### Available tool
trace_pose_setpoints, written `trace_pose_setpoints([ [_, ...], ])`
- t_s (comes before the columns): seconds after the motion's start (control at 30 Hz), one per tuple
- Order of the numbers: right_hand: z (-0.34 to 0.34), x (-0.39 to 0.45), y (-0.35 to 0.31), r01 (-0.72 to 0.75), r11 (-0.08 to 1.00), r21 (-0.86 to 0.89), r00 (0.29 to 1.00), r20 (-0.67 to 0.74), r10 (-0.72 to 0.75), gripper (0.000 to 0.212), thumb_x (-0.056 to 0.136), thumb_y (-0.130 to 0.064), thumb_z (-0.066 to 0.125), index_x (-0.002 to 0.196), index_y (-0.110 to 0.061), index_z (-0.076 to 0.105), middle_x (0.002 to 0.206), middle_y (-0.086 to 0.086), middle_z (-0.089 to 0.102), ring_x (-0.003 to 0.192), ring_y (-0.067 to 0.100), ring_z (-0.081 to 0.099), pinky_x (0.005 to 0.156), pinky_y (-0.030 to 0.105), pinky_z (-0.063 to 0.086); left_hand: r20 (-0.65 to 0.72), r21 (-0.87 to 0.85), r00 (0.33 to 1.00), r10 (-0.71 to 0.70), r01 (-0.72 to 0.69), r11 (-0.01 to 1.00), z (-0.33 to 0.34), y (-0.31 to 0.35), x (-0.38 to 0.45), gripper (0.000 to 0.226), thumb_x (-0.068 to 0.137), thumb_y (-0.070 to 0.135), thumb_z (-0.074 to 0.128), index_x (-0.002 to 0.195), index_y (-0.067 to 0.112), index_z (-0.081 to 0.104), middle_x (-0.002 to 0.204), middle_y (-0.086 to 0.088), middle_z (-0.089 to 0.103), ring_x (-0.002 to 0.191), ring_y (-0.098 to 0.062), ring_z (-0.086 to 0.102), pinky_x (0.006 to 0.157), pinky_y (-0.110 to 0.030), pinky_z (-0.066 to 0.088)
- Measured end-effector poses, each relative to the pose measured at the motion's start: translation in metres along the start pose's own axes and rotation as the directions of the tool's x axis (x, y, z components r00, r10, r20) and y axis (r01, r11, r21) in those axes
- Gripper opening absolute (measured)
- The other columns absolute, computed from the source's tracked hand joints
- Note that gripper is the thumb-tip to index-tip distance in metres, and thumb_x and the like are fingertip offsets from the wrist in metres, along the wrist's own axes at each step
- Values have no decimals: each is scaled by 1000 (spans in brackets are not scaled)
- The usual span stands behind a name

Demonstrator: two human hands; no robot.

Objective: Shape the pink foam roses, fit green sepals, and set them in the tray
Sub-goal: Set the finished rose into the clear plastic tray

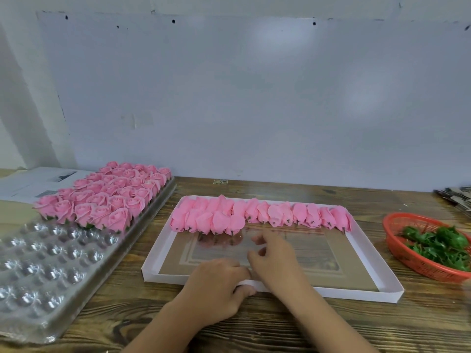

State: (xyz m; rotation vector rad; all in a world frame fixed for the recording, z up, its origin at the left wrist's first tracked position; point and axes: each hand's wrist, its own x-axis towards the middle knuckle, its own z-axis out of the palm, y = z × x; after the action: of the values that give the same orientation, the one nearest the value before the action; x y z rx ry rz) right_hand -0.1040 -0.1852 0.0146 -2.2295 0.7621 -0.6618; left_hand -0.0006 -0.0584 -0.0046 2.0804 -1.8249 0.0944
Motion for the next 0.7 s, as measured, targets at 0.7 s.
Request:
trace_pose_setpoints([
  [0.7, 45, 76, -15, -65, 958, -279, 997, 20, 73, 30, 80, -5, 56, 109, -6, 50, 108, 15, 51, 92, 33, 54, 68, 33, 39, -22, 2, 1000, -10, 10, 1000, 5, -1, -1, 45, 91, 59, 38, 110, 32, 69, 107, 14, 67, 99, -6, 58, 80, -32, 47],
])
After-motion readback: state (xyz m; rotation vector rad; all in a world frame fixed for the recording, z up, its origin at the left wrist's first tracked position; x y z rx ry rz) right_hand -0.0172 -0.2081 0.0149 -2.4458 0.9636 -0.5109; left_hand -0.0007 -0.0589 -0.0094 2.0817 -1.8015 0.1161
